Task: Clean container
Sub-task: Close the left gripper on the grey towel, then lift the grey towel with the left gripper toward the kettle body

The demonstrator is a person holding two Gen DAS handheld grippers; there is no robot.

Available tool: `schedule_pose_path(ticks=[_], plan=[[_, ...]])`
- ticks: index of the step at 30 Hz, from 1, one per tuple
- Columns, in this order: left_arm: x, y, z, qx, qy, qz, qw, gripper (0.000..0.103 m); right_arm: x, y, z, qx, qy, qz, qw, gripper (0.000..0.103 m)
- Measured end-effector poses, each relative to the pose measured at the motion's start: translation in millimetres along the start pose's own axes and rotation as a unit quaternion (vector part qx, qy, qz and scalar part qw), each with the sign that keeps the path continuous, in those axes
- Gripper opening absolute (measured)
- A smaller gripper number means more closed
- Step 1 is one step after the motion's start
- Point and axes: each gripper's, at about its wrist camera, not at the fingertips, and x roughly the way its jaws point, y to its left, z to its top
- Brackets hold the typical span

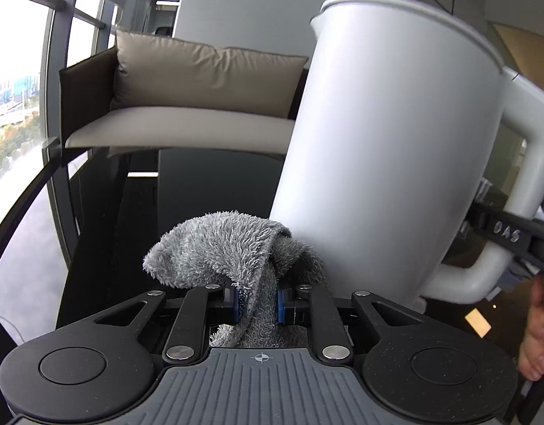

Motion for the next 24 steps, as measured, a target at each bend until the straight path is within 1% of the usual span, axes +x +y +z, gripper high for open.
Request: schedule_pose_path(ticks=[5, 9, 13, 17, 20, 24], plan=[[-33, -14, 18, 0.017, -0.060, -0.040, 0.9972, 0.016, 0, -3, 3, -0.003, 0.001, 0.008, 1.000, 0.003], [-49, -34, 26, 0.034, -0.091, -0.066, 0.9931, 0.016, 3, -8, 6, -0.001, 0.002, 0.007, 1.000, 0.002], [-58, -53, 32, 0.045, -0.112, -0.094, 0.9882, 0.016, 8, -8, 7, -0.001, 0.001, 0.005, 1.000, 0.003], [-60, -68, 39, 0.040, -0.126, -0.115, 0.9845, 0.016, 16, -8, 9, -0.001, 0.001, 0.005, 1.000, 0.002], [-67, -75, 41, 0.034, -0.139, -0.139, 0.9800, 0.016, 18, -6, 10, 0.001, 0.002, 0.004, 1.000, 0.002], [-65, -80, 39, 0.033, -0.141, -0.152, 0.9777, 0.016, 15, 0, 3, 0.004, 0.001, 0.003, 1.000, 0.003]])
